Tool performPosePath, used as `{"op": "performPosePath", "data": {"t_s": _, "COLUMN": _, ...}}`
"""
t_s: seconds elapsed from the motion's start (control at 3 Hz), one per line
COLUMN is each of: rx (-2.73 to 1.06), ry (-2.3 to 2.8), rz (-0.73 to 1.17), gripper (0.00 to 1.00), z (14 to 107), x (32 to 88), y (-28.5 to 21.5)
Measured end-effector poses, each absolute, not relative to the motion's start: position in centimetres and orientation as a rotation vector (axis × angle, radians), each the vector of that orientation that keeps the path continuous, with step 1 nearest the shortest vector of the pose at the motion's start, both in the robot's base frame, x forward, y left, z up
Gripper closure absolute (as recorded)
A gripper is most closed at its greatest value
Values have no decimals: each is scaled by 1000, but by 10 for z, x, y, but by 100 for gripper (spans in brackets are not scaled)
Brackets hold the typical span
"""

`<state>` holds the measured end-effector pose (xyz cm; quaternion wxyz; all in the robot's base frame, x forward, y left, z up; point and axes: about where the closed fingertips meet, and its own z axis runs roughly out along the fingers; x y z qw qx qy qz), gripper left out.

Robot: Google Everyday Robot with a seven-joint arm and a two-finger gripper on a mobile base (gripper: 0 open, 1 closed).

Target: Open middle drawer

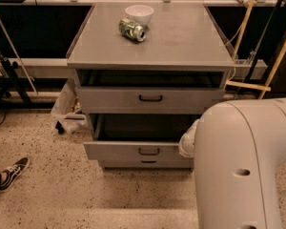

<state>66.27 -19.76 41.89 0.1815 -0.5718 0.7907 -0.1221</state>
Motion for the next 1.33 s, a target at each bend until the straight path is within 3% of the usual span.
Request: {"op": "performPosePath", "data": {"t_s": 1.33, "rx": -1597, "ry": 2247, "rz": -326, "gripper": 100, "z": 417, "x": 649, "y": -198}}
